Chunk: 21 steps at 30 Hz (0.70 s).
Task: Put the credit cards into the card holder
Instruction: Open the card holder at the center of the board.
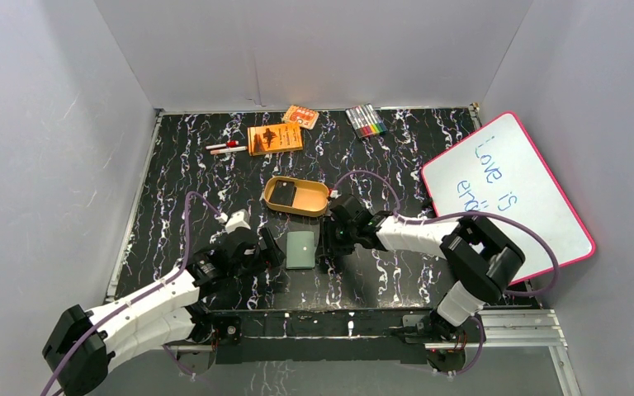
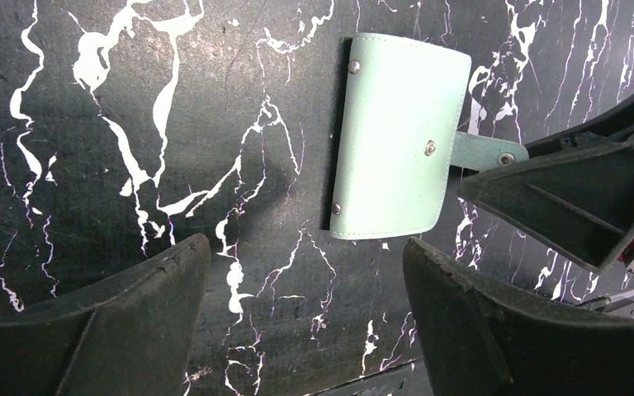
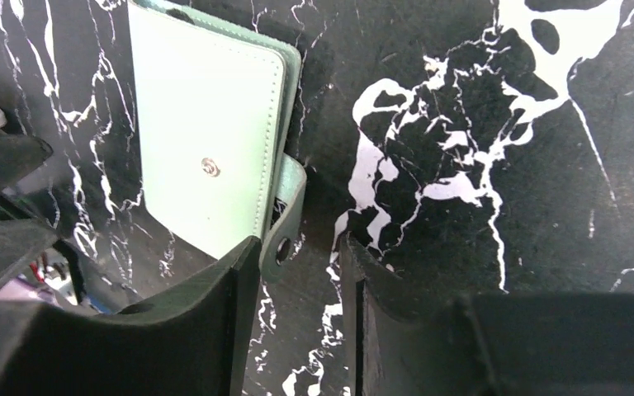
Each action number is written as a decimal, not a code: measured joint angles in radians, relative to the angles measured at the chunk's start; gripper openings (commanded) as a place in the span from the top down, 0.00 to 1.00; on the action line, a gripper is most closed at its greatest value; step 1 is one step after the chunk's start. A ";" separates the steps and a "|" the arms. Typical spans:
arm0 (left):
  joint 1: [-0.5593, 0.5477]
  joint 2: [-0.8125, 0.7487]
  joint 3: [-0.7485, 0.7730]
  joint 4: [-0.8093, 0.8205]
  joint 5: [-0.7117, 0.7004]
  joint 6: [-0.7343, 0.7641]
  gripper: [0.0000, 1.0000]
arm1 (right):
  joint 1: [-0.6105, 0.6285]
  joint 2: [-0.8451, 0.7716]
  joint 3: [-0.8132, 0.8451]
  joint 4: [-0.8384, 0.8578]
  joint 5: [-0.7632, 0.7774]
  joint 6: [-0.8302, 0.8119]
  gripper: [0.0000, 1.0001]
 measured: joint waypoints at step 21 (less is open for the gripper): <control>0.000 -0.035 0.000 -0.019 0.000 -0.005 0.17 | -0.009 0.045 0.024 0.030 0.042 0.006 1.00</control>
